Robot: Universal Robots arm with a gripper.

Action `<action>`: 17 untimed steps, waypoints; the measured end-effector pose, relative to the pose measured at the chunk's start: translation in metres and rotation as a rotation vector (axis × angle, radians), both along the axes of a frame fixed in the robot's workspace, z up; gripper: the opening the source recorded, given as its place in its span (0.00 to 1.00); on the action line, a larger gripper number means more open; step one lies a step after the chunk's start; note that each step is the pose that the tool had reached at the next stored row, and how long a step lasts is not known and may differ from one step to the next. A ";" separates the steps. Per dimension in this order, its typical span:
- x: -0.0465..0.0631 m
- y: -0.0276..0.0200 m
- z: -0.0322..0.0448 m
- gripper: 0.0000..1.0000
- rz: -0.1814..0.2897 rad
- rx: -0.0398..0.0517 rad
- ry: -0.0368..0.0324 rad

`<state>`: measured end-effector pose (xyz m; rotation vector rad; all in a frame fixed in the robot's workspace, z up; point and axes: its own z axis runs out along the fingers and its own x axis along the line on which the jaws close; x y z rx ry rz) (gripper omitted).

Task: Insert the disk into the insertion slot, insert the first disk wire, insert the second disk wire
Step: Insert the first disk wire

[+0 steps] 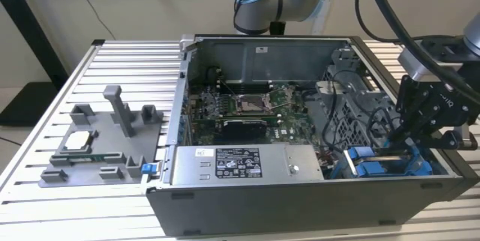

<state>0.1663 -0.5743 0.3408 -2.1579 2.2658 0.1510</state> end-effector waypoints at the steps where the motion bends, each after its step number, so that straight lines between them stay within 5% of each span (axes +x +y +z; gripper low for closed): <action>1: 0.000 0.0000 0.0000 0.00 0.001 -0.0002 0.0000; 17: 0.000 0.0000 -0.0092 0.00 0.001 -0.0015 0.0000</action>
